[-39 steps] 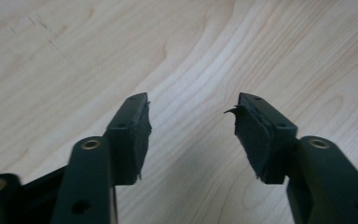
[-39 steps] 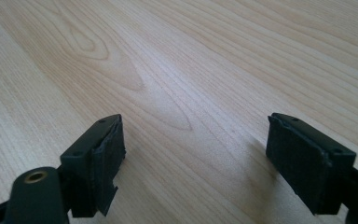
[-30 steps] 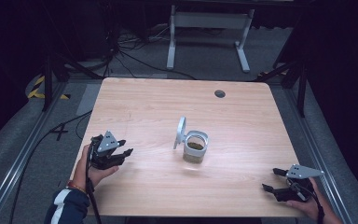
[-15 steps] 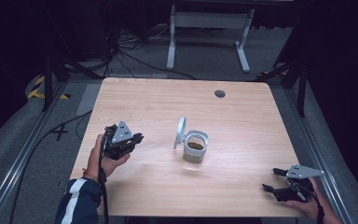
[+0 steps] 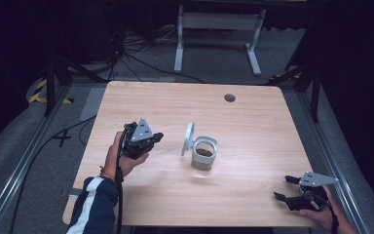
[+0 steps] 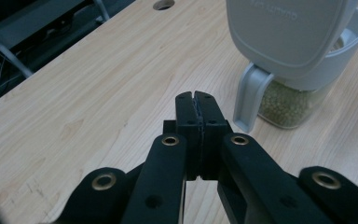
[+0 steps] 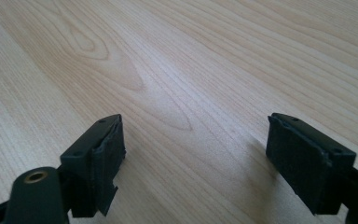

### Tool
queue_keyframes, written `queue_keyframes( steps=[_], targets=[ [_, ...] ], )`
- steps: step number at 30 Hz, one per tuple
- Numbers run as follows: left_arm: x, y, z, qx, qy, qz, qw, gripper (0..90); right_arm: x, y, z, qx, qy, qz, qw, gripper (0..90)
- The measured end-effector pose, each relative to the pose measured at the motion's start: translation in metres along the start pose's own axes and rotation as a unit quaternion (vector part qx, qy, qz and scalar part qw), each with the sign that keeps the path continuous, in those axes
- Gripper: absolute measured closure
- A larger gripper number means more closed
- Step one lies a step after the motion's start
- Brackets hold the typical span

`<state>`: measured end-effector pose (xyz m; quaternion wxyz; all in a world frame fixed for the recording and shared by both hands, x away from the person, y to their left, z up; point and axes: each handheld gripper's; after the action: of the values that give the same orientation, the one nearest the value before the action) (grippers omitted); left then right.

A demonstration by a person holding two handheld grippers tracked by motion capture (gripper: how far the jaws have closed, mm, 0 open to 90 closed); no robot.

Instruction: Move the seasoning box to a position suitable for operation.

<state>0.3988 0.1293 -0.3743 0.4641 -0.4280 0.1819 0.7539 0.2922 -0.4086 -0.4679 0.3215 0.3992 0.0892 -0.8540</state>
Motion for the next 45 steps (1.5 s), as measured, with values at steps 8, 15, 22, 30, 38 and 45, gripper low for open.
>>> queue_keyframes(
  steps=[8,15,22,30,38,45],
  targets=[
    [-0.018,0.005,-0.008,0.009,0.001,-0.020,0.9998,90.0,0.000,0.000,0.000,0.000,0.000,0.000,1.0000,19.3],
    [-0.034,0.011,-0.015,0.019,0.005,-0.036,0.9992,90.0,0.000,0.000,0.000,0.000,0.000,-0.001,1.0000,19.3],
    [-0.042,0.012,-0.021,0.025,0.003,-0.039,0.9989,90.0,0.000,0.000,0.000,-0.001,0.000,0.000,1.0000,19.3],
    [-0.049,0.013,-0.024,0.032,0.005,-0.046,0.9984,90.0,0.000,0.000,0.000,-0.002,0.001,0.001,1.0000,19.3],
    [-0.054,0.017,-0.029,0.037,0.004,-0.049,0.9981,90.0,0.000,0.000,0.000,-0.002,0.001,0.001,1.0000,19.3],
    [-0.059,0.020,-0.035,0.045,0.004,-0.056,0.9974,90.0,0.000,0.000,0.000,-0.001,0.001,0.001,1.0000,19.3]
  ],
)
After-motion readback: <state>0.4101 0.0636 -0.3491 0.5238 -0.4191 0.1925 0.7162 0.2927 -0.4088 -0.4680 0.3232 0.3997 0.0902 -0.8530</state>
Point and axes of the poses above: each handheld gripper's, and its own axes: z roughly backward along the jaws, x roughly out of its underside, y roughly to its right, and after that the axes turned 6 degrees about x, right-handed
